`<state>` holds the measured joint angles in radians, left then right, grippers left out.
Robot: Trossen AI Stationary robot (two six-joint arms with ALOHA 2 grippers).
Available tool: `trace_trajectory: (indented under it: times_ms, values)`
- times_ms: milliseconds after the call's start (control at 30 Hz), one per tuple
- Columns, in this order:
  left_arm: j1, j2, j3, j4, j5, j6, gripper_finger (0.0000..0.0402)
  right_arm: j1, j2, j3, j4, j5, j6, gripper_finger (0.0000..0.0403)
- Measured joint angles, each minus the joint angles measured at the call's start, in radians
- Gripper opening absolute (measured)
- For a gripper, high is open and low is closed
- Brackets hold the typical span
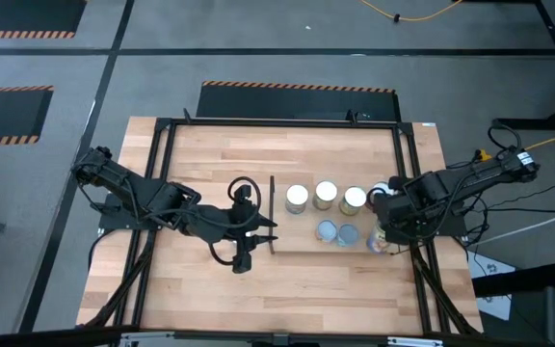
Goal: Pick and place cans onto a shelf
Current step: Put the canned peaches on the shelf
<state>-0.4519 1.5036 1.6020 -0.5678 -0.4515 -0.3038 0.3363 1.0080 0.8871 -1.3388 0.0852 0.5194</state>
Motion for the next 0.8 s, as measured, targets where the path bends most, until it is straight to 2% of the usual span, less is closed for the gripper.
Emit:
trace_trajectory:
  times_ms: [600,800]
  values:
    - [0.000,0.000,0.000,0.000,0.000,0.000,0.0124,0.000,-0.002,0.003,0.011,0.009,-0.008,0.0002]
    - [0.000,0.000,0.000,0.000,0.000,0.000,0.0124,0.000,-0.002,0.004,0.001,0.053,-0.031,0.0002]
